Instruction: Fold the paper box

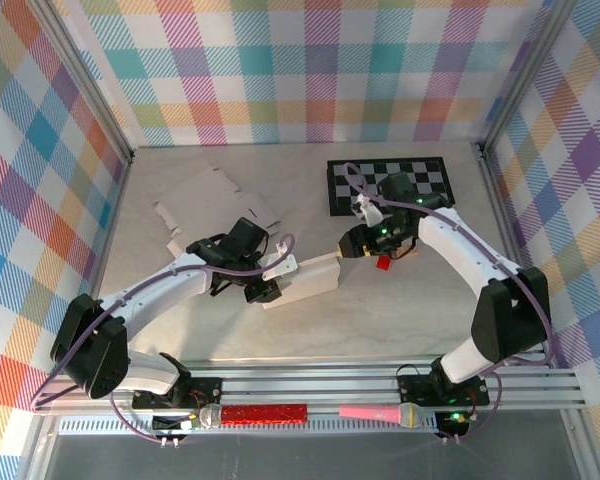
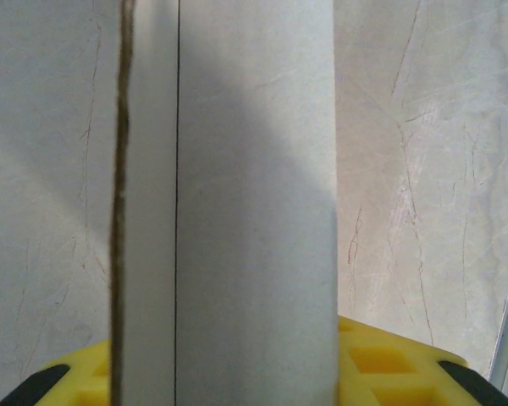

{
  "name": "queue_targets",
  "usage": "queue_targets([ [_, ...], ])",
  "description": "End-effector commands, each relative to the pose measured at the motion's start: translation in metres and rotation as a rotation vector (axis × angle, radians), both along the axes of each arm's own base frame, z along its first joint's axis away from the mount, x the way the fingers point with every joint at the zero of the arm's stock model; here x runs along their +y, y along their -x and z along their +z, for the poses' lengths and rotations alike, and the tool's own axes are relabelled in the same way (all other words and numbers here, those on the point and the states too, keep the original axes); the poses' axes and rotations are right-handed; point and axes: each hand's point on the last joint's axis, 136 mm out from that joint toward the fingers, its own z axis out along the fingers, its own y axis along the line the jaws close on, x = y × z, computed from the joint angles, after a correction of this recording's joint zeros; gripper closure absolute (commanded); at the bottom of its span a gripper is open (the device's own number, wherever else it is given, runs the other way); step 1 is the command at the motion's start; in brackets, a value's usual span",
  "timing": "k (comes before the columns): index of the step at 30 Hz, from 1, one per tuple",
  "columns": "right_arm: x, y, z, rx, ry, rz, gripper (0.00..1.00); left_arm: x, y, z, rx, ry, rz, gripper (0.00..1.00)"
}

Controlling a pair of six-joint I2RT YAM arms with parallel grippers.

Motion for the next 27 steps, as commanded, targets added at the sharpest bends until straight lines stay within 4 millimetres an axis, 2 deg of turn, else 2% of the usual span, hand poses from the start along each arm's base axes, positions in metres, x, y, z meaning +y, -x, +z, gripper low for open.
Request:
queue_targets([
  [1, 0.007, -0.007, 0.000, -0.107, 0.080, 0.114, 0.40, 0.003, 0.005, -0.005, 0.042, -0.018, -0.017, 0.65],
  [7, 0.015, -0.007, -0.008, -0.172, 0.185, 0.187, 0.40, 0.004, 0.005, -0.005, 0.043, -0.019, -0.013, 0.64],
  [12, 0.005, -0.013, -0.019, -0.186, 0.278, 0.170, 0.45, 0.004, 0.005, -0.004, 0.040, -0.014, -0.013, 0.64],
  [20, 0.004, -0.008, -0.030, -0.176, 0.353, 0.192, 0.51, 0.005, 0.004, -0.001, 0.027, -0.007, -0.003, 0.62],
  [27, 0.007, -0.011, 0.005, -0.235, 0.313, 0.167, 0.48, 0.005, 0.006, 0.000, 0.022, 0.002, -0.005, 0.64],
])
